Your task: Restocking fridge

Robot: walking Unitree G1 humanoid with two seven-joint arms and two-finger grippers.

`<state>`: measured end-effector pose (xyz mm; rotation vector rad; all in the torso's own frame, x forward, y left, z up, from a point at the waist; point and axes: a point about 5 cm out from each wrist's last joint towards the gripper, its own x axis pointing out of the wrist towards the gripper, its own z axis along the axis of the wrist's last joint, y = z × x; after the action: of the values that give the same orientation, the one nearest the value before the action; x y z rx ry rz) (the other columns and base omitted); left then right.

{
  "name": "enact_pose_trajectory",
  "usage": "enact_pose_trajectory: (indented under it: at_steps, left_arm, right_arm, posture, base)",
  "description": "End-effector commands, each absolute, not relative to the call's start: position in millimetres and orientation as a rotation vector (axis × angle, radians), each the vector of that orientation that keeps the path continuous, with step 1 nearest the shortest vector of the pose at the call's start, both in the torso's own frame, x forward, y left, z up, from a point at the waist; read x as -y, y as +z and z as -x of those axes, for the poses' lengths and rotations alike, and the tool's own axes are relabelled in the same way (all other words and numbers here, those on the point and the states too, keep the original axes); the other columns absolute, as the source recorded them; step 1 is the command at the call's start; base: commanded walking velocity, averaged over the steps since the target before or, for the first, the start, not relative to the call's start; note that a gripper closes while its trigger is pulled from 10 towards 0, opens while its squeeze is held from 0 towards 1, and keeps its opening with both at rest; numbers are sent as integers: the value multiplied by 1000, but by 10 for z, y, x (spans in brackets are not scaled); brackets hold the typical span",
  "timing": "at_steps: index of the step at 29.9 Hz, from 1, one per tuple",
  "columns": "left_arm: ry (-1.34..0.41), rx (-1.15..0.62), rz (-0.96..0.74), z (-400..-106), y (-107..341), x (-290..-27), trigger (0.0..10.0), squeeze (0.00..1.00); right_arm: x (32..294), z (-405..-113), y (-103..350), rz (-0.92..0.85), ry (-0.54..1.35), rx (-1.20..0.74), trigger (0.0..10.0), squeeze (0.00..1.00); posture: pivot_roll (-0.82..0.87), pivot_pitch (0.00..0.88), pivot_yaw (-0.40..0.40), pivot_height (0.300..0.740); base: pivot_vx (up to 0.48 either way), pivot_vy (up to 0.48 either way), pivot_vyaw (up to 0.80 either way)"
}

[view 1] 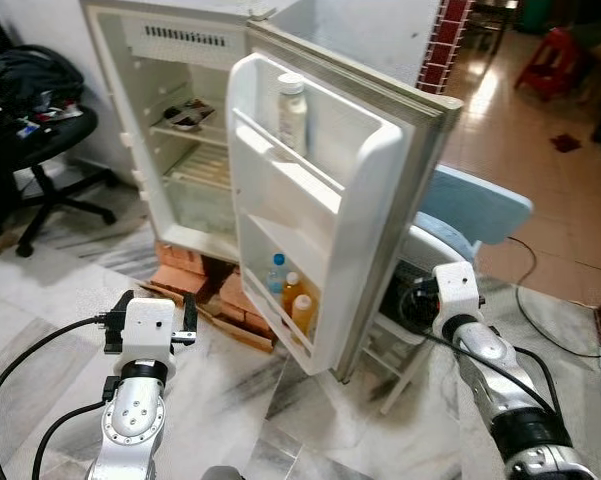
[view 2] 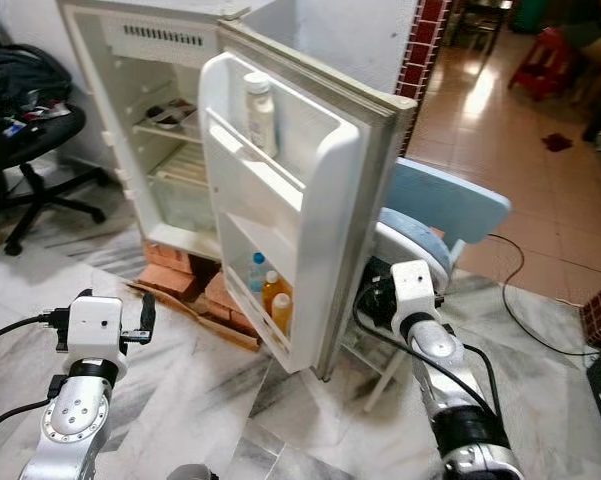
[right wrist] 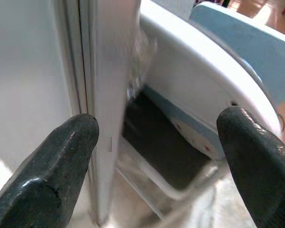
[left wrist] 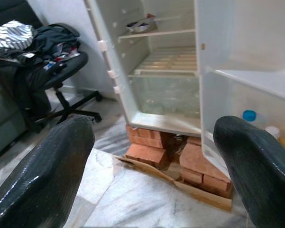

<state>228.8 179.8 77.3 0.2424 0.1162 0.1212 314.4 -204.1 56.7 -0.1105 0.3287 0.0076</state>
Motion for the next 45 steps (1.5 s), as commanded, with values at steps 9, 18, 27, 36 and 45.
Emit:
enact_pose_trajectory:
  at_steps: [9, 18, 27, 36, 45]
  left_arm:
    - [99, -106, -245, -2315, 830, -1751, 10000, 0]
    - [108, -120, -255, -2306, 800, -1756, 10000, 0]
    - [105, -118, -251, -2312, 807, -1736, 10000, 0]
    - [100, -117, -240, -2307, 798, -1725, 10000, 0]
    - [139, -124, -241, -2151, 776, -1737, 10000, 0]
  right_arm:
    - [1750, -3500, 943, -97, 23, -224, 10000, 0]
    - [1123, -3410, 1619, -424, 596, 96, 10000, 0]
    - [925, -2899, 1593, -475, 1022, 67, 10000, 0]
    - [1285, -2895, 1110, -283, 813, -131, 10000, 0]
    - [1419, -2926, 964, -158, 597, -127, 10000, 0]
  posture:
    - [120, 0, -59, 740]
    - [122, 0, -60, 740]
    - [111, 0, -58, 740]
    - [110, 0, -59, 740]
    - [126, 0, -55, 740]
  base:
    - [0, 0, 129]
    - [0, 0, 0]
    - [0, 0, 0]
    - [0, 0, 0]
    - [0, 0, 0]
